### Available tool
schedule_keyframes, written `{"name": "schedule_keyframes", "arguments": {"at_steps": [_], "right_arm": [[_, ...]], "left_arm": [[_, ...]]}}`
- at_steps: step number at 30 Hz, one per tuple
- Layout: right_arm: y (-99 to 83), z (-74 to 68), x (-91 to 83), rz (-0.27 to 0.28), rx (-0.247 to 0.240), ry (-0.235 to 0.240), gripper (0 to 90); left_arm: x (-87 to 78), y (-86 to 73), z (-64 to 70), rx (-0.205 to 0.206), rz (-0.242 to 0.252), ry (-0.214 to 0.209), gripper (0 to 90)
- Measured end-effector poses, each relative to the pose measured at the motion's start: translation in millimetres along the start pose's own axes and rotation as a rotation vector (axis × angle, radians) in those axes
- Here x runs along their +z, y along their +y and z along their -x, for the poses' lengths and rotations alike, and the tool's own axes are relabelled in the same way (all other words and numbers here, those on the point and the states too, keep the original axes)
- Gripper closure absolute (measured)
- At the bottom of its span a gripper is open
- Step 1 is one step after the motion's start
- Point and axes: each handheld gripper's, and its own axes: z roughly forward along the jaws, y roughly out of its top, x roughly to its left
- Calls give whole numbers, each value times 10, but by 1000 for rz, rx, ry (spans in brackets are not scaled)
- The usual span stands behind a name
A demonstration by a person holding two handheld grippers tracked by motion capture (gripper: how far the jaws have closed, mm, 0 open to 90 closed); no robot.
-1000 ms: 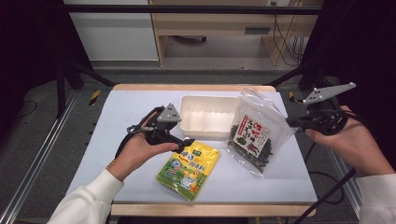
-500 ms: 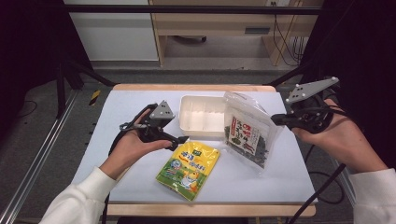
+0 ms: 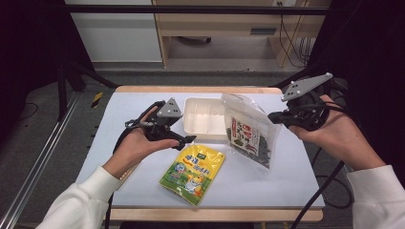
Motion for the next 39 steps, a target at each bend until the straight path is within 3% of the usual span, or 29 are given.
{"name": "schedule_keyframes", "arguments": {"at_steps": [8,19,26,32,39], "right_arm": [[98,-69,-28,7,-29,28,898],[181,-80,124,0,-46,54,897],[208,-59,169,16,-64,74,897],[267,-94,198,33,-82,78,898],[370,-160,102,42,-118,99,898]], "left_arm": [[-13,96,5,25,4,-2,159],[17,285,-111,47,36,-1,183],[110,384,-192,101,15,4,199],[147,378,-206,102,6,4,198],[80,386,-211,95,26,9,198]]}}
